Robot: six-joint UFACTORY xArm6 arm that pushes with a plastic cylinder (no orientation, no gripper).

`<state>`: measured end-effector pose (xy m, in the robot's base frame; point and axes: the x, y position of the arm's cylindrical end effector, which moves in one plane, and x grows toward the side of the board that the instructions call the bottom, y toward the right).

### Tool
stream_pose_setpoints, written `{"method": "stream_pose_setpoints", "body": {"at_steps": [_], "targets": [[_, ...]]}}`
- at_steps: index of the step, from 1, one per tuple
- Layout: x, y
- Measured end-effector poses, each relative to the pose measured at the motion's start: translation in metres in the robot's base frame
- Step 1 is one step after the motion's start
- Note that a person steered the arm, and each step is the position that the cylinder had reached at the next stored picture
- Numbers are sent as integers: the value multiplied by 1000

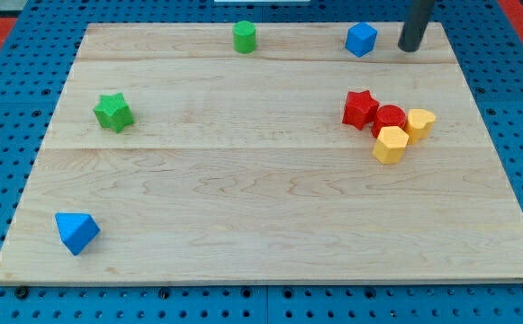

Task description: Push the blue cube to the bottom right of the green circle

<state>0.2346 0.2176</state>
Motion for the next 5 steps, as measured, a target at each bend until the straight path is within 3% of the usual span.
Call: {"method": "stream_pose_setpoints", "body": {"at_steps": [1, 3, 4, 5], "targets": [[-5, -4], [-5, -82], [-8, -91], [19, -127]]}}
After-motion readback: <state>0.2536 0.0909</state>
